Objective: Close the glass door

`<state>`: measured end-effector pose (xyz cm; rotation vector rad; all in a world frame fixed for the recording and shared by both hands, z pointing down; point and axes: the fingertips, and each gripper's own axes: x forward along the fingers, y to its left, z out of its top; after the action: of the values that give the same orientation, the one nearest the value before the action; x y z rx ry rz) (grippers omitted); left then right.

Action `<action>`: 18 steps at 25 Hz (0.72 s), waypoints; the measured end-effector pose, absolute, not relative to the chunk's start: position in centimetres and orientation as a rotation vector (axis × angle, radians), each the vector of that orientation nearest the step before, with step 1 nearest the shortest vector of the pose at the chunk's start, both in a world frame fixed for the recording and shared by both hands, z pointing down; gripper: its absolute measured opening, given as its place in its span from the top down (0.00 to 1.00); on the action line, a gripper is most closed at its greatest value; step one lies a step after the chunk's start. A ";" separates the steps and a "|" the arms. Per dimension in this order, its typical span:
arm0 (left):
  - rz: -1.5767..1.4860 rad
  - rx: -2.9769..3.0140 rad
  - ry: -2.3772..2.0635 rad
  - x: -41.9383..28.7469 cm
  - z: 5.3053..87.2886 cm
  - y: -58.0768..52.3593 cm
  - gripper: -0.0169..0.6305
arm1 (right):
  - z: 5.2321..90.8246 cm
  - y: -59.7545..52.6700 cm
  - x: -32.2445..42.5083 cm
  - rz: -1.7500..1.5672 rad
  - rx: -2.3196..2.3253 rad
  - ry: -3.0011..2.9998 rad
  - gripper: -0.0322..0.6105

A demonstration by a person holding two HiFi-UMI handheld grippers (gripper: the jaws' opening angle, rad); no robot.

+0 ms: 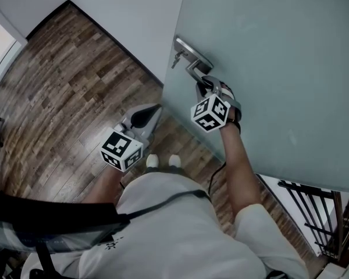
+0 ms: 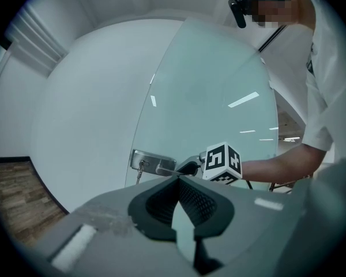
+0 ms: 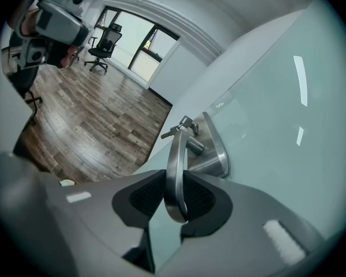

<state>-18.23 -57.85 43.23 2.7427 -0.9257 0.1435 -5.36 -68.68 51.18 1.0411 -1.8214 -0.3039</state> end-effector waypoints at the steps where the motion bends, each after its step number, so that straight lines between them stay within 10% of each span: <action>1: 0.144 2.742 -0.923 -18.4 43.3 -57.8 0.97 | 51.2 -68.7 -5.3 -0.302 1.042 -1.819 0.80; 18: 0.121 2.707 -1.004 -20.7 43.3 -57.2 0.97 | 51.2 -68.7 -5.1 -0.288 1.023 -1.824 0.81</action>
<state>-20.73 -57.19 43.33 2.7075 -1.0042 0.1214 -5.11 -68.69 51.17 1.0229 -1.8236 -0.2875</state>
